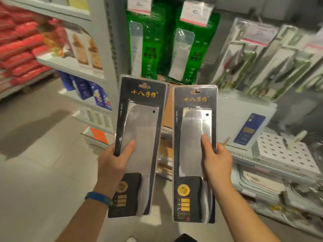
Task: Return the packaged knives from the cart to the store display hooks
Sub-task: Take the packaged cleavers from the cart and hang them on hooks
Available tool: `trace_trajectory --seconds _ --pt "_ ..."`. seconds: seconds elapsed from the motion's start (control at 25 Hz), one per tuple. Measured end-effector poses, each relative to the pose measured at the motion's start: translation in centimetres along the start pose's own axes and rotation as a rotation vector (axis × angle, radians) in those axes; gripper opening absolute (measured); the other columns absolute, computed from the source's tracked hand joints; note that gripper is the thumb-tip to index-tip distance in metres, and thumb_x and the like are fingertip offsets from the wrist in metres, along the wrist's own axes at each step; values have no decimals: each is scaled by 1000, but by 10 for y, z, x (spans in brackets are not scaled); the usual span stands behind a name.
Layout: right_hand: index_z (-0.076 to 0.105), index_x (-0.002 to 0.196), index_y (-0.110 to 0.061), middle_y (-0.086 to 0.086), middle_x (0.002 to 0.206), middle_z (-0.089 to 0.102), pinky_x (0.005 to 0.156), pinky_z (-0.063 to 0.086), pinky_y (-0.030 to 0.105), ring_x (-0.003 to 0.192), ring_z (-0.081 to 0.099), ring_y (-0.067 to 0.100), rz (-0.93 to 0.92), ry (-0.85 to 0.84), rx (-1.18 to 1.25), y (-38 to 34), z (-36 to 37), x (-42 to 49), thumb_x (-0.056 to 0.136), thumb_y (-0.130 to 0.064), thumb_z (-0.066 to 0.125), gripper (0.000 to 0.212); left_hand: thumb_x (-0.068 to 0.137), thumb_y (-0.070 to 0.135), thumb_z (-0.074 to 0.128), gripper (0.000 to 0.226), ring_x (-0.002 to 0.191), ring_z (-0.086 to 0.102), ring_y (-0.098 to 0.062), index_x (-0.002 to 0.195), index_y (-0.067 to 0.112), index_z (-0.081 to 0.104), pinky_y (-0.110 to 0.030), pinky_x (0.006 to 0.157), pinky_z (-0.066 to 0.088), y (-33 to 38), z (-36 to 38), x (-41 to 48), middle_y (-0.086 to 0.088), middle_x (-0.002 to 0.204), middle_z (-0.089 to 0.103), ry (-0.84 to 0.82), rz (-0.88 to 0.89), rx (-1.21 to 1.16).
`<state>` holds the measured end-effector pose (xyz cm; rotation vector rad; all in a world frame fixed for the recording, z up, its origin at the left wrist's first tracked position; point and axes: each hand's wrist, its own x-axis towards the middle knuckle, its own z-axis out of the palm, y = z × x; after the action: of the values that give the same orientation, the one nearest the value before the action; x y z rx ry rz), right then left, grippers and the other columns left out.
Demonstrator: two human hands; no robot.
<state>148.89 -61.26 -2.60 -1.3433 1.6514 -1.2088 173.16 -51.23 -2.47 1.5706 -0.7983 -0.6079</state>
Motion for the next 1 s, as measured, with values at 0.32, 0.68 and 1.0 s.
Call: trace_trajectory --seconds 0.32,0.68,1.0 --pt "62 66 -12 2 60 64 56 53 33 59 62 19 -138 231 14 -61 -34 55 73 -79 66 67 57 90 62 86 75 69 -28 83 8 70 -52 70 58 55 70 81 -14 79 70 -96 44 -70" --pt "36 60 -20 3 56 35 51 35 35 52 36 19 -547 425 261 -301 -129 175 63 -96 58 79 74 77 61 59 65 67 -2 76 19 71 -26 61 54 322 122 168 10 72 73 21 593 -208" --pt "30 62 -19 -6 55 27 53 24 37 46 24 9 -746 544 284 -364 -200 205 80 -75 62 67 64 87 60 88 69 70 -26 84 2 71 -54 73 58 404 160 190 -11 75 73 19 695 -322"
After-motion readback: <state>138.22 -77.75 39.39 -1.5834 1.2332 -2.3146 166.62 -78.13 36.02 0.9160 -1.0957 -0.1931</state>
